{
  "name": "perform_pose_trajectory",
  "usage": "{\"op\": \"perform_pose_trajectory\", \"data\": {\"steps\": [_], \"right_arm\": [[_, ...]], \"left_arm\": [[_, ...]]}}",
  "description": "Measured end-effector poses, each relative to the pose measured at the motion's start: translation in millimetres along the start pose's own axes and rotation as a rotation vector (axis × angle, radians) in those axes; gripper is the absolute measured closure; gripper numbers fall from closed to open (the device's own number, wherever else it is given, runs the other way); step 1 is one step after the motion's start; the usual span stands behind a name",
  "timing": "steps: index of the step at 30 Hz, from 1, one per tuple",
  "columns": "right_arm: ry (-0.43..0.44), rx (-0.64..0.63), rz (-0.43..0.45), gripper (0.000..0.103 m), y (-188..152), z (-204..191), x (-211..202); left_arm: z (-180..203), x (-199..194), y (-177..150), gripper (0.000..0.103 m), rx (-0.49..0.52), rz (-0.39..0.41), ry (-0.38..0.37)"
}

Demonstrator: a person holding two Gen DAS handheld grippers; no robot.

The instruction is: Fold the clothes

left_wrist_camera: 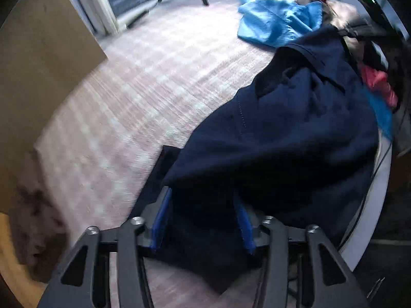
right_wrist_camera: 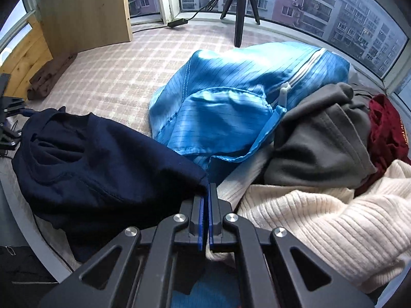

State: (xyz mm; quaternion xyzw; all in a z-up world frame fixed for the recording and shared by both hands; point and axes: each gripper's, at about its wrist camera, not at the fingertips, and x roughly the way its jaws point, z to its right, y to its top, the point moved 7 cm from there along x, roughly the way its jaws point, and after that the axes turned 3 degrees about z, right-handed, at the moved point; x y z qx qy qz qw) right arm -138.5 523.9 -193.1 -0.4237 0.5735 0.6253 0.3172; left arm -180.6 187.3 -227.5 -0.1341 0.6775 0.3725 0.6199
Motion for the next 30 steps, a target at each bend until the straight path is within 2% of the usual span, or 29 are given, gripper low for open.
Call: {"op": "perform_pose_trajectory", "data": {"steps": [1, 3, 6, 11, 16, 19, 25, 30], "right_arm": [[-0.004, 0.002, 0.001, 0.101, -1, -1, -1], [-0.014, 0.010, 0.014, 0.101, -3, -3, -7], [-0.049, 0.023, 0.074, 0.101, -3, -10, -35], [-0.109, 0.040, 0.247, 0.101, 10, -31, -118], [-0.163, -0.013, 0.464, 0.101, 30, -61, -226], [-0.185, -0.047, 0.603, 0.101, 36, -75, -298], [-0.229, -0.116, 0.882, 0.101, 46, -105, -446], [-0.290, -0.174, 1.047, 0.101, 33, -129, -558]], "left_arm": [[3, 1, 0, 0.100, -0.012, 0.000, -0.017], [10, -4, 0, 0.100, 0.007, 0.022, 0.000], [16, -40, -1, 0.100, 0.019, 0.099, 0.024], [-18, -150, 4, 0.100, -0.129, 0.324, 0.066], [-33, -265, -1, 0.100, -0.189, 0.523, 0.234], [-28, -336, -11, 0.100, -0.216, 0.645, 0.335], [30, -480, -31, 0.100, -0.221, 0.858, 0.505], [71, -580, -47, 0.100, -0.212, 0.978, 0.626]]}}
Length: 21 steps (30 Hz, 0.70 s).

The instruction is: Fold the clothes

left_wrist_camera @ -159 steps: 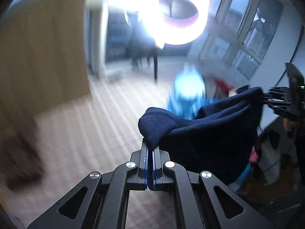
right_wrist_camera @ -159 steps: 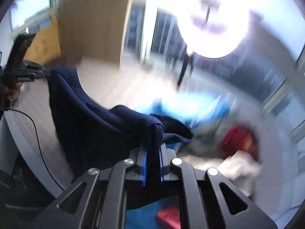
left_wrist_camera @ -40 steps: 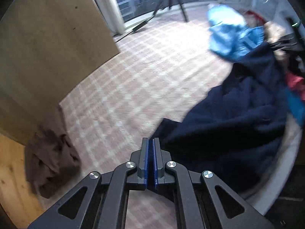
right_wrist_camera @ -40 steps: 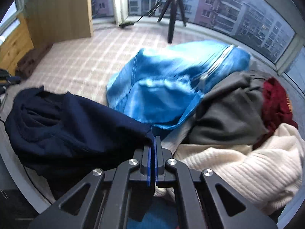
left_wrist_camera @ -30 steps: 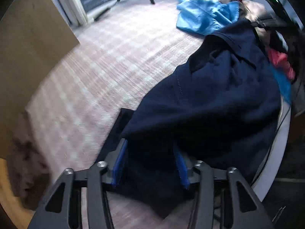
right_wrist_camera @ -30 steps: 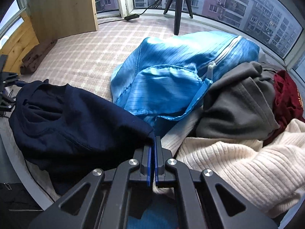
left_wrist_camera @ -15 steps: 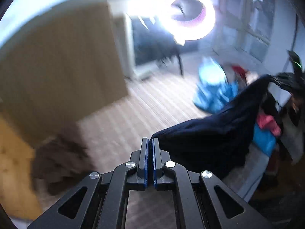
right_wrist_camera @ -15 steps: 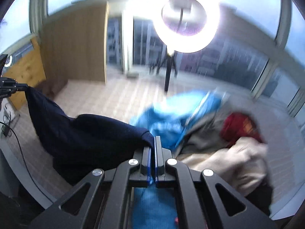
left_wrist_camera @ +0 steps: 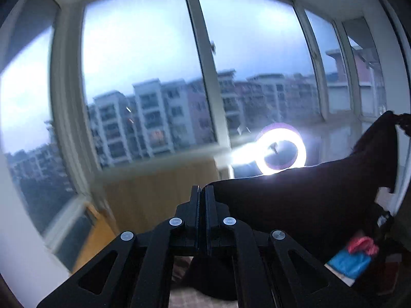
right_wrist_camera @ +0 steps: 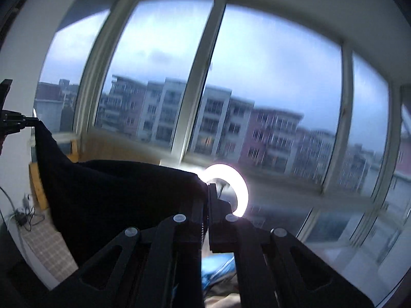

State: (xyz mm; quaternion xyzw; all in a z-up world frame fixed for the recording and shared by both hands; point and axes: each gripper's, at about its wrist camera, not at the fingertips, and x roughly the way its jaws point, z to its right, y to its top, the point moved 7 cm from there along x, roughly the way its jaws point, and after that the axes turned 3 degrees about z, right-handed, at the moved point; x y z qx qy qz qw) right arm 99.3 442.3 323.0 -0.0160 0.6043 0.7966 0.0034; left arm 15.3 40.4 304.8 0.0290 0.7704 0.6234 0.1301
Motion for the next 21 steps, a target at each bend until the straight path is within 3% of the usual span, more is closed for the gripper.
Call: {"op": "perform_pose_trajectory", "data": {"steps": [5, 10, 16, 21], "right_arm": [[-0.065, -0.057, 0.106, 0.101, 56, 4, -32], [-0.096, -0.064, 0.094, 0.101, 64, 1, 13], [-0.123, -0.068, -0.055, 0.101, 10, -3, 140], [-0.166, -0.149, -0.229, 0.101, -90, -35, 267]], "left_arm": [[-12, -34, 52, 0.100, 0.024, 0.086, 0.094], [-28, -1, 67, 0.100, 0.032, 0.082, 0.139], [-55, 127, 34, 0.100, 0.054, -0.043, 0.172], [-53, 277, -83, 0.100, 0.063, -0.271, 0.103]]}}
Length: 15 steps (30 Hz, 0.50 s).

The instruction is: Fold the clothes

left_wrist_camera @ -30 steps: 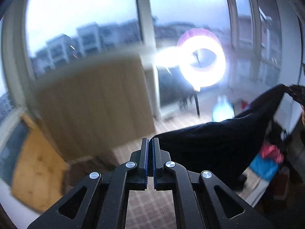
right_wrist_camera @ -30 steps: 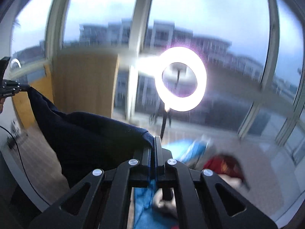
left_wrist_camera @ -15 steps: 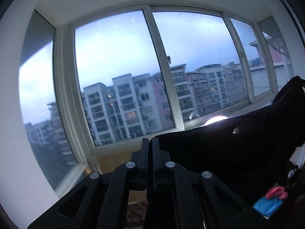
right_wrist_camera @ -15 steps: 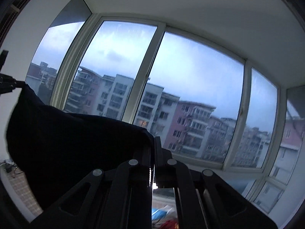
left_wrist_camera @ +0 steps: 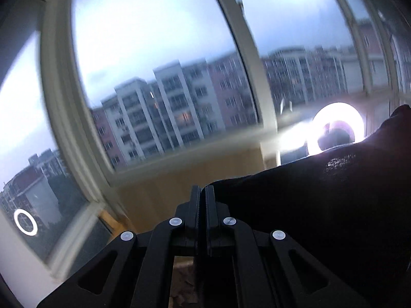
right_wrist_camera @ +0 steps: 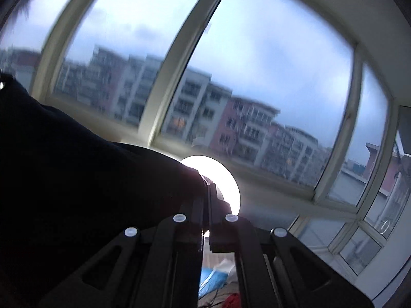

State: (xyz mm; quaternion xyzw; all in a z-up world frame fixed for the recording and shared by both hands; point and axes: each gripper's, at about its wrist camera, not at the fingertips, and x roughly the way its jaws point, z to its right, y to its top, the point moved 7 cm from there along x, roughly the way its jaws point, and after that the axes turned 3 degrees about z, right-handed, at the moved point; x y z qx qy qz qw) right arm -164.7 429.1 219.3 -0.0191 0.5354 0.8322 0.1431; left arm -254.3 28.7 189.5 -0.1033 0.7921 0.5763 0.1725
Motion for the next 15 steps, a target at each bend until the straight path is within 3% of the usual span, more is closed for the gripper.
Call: {"op": "perform_pose_trajectory", "data": {"steps": [4, 8, 10, 12, 13, 15], "right_arm": [[-0.042, -0.109, -0.146, 0.101, -82, -62, 93], [0.136, -0.050, -0.427, 0.089, -183, -115, 159], [0.196, 0.003, -0.530, 0.087, -218, -125, 170], [0.205, 0.031, -0.571, 0.079, -236, -116, 164], [0.218, 0.052, -0.563, 0.071, -237, -103, 155], [0.257, 0.105, -0.547, 0.064, -241, -82, 133]], "left_arm": [[21, 138, -62, 0.100, 0.026, -0.186, -0.064], [43, 239, -135, 0.099, -0.008, -0.402, -0.140], [51, 255, -170, 0.099, -0.047, -0.484, -0.180], [53, 247, -185, 0.100, -0.059, -0.494, -0.198], [54, 232, -190, 0.100, -0.052, -0.483, -0.208], [55, 186, -197, 0.099, -0.027, -0.449, -0.231]]}}
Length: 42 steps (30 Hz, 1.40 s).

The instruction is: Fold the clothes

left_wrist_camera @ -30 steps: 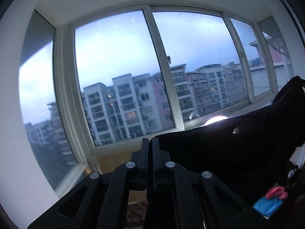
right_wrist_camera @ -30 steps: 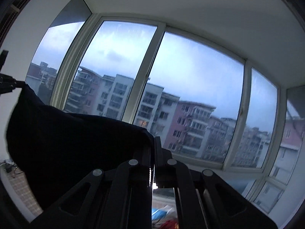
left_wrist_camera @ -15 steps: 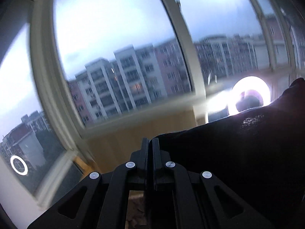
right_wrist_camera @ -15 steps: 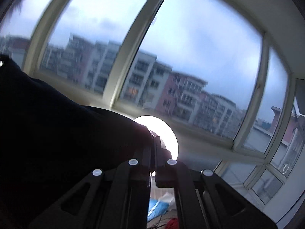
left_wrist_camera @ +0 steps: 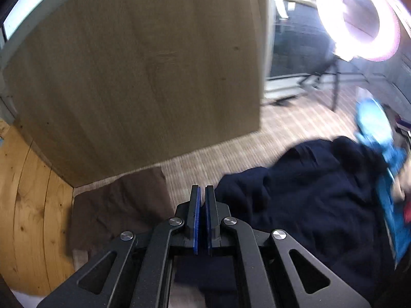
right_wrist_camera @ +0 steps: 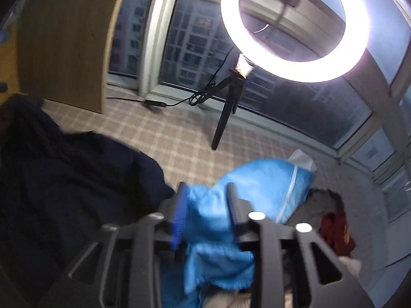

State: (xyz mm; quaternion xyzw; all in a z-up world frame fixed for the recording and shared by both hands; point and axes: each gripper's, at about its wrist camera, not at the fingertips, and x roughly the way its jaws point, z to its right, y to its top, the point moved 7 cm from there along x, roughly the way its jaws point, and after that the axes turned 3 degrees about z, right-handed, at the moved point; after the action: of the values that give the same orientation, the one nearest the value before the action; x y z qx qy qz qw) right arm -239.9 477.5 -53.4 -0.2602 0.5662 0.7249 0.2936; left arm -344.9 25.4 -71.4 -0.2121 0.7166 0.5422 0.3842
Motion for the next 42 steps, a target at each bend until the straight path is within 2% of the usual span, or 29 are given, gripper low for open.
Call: {"op": "perform_pose_trajectory", "data": {"steps": [3, 6, 8, 9, 10, 11, 13, 15, 18, 20, 24, 26, 28, 32, 36, 38, 42], "right_arm": [[0.131, 0.069, 0.026, 0.064, -37, 1, -43], [0.288, 0.109, 0.017, 0.063, -98, 4, -96], [0.370, 0.096, -0.011, 0.058, -144, -3, -129], [0.388, 0.093, -0.029, 0.049, -170, -9, -141], [0.408, 0.097, -0.058, 0.044, -198, -20, -149], [0.432, 0.105, -0.095, 0.044, -226, -32, -155], [0.472, 0.116, -0.166, 0.044, -280, -59, -164], [0.475, 0.115, -0.207, 0.044, -316, -83, -160], [0.496, 0.111, -0.250, 0.044, -345, -113, -151], [0.508, 0.091, -0.260, 0.044, -357, -128, -149], [0.522, 0.036, -0.271, 0.044, -366, -149, -144], [0.530, 0.017, -0.274, 0.051, -364, -151, -144], [0.538, -0.002, -0.276, 0.100, -361, -154, -143], [0.559, -0.006, -0.260, 0.100, -351, -153, -147], [0.593, 0.126, -0.153, 0.101, -313, -125, -167], [0.616, 0.201, -0.090, 0.101, -285, -107, -180], [0.604, 0.287, 0.052, 0.101, -208, -74, -177]], "left_arm": [[11, -57, -41, 0.096, 0.017, 0.038, -0.009], [20, -120, -92, 0.096, -0.021, 0.049, -0.011], [31, -152, -141, 0.096, -0.051, 0.039, -0.023], [42, -162, -164, 0.096, -0.064, 0.025, -0.040], [55, -169, -190, 0.096, -0.079, 0.008, -0.061], [67, -177, -215, 0.096, -0.094, -0.009, -0.082], [95, -182, -256, 0.096, -0.150, -0.045, -0.161], [122, -181, -293, 0.096, -0.198, -0.085, -0.234], [154, -165, -337, 0.096, -0.203, -0.155, -0.252], [160, -153, -353, 0.097, -0.209, -0.193, -0.251], [163, -138, -357, 0.097, -0.199, -0.198, -0.227], [165, -130, -355, 0.096, -0.186, -0.203, -0.220], [166, -120, -353, 0.098, -0.193, -0.213, -0.219], [168, -101, -349, 0.103, -0.207, -0.233, -0.218], [157, -117, -330, 0.103, -0.218, -0.205, -0.217], [139, -132, -305, 0.103, -0.238, -0.167, -0.204], [100, -131, -216, 0.103, -0.186, -0.063, -0.152]]}}
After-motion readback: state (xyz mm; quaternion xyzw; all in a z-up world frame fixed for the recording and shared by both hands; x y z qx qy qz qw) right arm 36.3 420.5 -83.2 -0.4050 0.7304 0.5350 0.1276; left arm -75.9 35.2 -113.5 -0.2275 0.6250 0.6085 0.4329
